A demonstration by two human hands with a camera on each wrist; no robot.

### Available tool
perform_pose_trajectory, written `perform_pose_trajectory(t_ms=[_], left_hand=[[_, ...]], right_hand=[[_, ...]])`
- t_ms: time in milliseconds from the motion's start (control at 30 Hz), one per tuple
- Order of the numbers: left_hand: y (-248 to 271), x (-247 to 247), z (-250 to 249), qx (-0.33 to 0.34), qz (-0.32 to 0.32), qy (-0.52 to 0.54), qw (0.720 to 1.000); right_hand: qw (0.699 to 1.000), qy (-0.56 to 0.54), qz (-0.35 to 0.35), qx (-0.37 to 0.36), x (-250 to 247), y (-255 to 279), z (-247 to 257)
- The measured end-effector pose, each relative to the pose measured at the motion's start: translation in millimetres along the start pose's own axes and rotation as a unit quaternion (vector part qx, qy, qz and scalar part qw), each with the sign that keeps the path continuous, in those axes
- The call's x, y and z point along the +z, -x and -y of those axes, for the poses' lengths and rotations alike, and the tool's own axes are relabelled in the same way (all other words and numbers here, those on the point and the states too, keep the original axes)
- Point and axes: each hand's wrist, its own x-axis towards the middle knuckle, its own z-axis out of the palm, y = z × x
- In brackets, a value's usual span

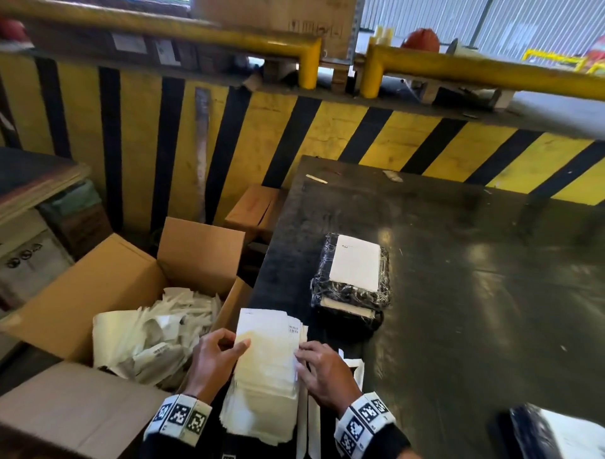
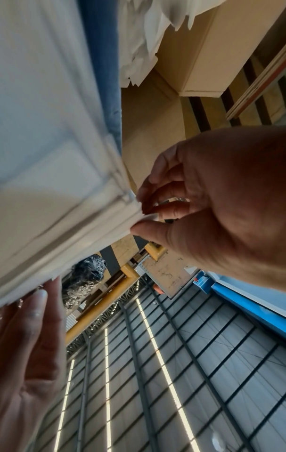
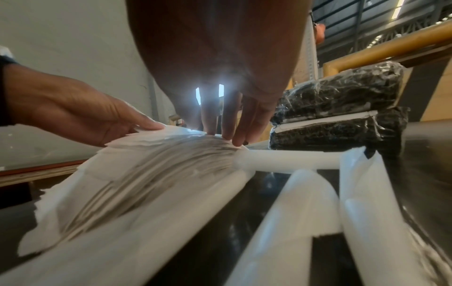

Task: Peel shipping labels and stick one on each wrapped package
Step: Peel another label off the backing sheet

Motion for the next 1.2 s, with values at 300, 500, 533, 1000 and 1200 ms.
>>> perform_pose_trajectory(t_ms=[300, 500, 533, 1000, 1200], left_hand=[[21, -12, -66, 0.052, 0.042, 0.159, 0.985], [25, 3, -95, 0.057, 0.066, 0.199, 0.976], [25, 5, -97, 0.056, 0.069, 0.205, 0.975], [26, 21, -104, 0.056, 0.101, 0.213, 0.97], [28, 27, -102, 0.078, 0.061, 0.055, 0.994]], right_hand=[[0.982, -0.178, -0.041, 0.048, -31, -1, 15], [0.905, -0.409, -0.078, 0.088, -74, 12, 32], [0.901, -0.419, -0.08, 0.083, -78, 15, 33], [0.868, -0.484, -0.101, 0.053, -105, 38, 35], [0.869, -0.481, -0.116, 0.019, -106, 36, 41]])
